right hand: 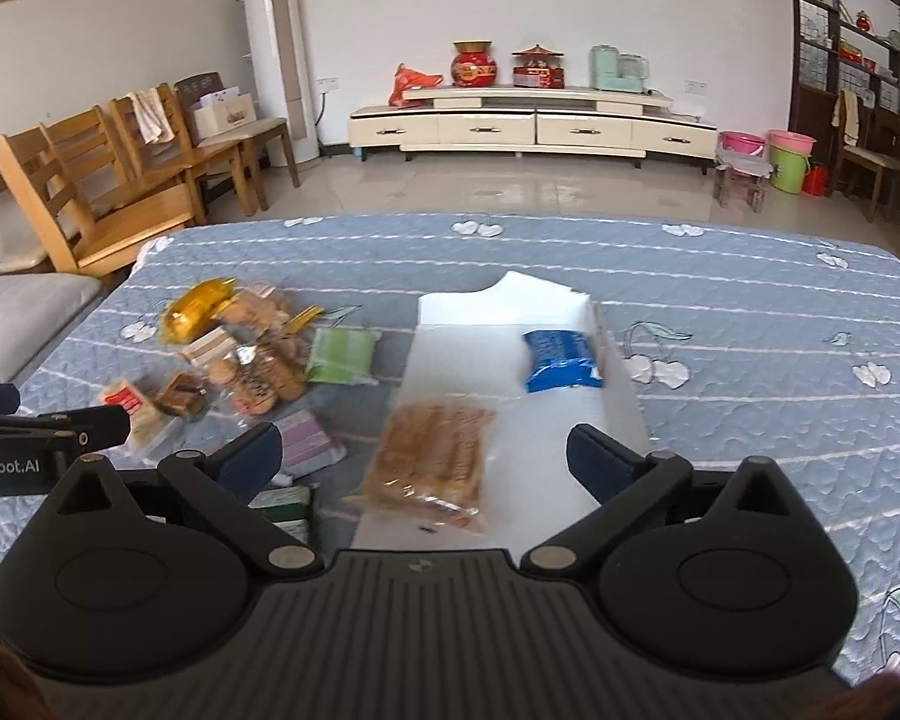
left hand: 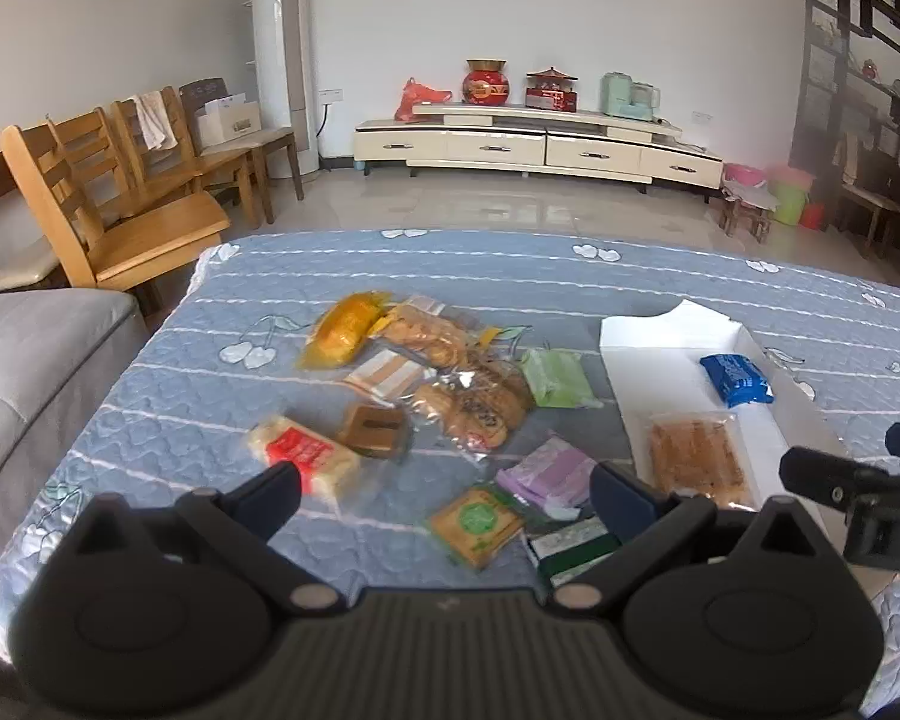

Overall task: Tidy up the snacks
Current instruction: 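Withdraw both tools from the tray back toward the snack pile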

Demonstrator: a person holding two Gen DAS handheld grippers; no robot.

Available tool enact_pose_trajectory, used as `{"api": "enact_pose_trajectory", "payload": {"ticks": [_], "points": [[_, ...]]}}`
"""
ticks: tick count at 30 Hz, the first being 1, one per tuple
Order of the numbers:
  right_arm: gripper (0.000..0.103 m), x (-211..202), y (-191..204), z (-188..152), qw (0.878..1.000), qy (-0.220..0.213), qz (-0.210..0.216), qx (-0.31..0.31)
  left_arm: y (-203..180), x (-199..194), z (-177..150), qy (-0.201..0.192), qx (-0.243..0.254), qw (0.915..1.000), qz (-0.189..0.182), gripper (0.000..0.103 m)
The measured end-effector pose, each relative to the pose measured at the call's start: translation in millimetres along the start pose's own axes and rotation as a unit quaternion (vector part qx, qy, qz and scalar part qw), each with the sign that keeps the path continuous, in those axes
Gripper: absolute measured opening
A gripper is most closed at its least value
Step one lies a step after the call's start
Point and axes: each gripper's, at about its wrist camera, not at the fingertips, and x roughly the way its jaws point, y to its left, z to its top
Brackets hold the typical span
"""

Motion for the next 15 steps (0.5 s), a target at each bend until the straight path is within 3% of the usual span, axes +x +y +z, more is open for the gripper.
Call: {"api": "enact_pose_trajectory", "payload": {"ticks": [15], "points": [[0.103,3.7,35.3,-17.5,0.999,0.023,0.024,-0.021,34.7,-2.5,-14.5,0.001,-0.013,0.9998,0.013,0.102]]}}
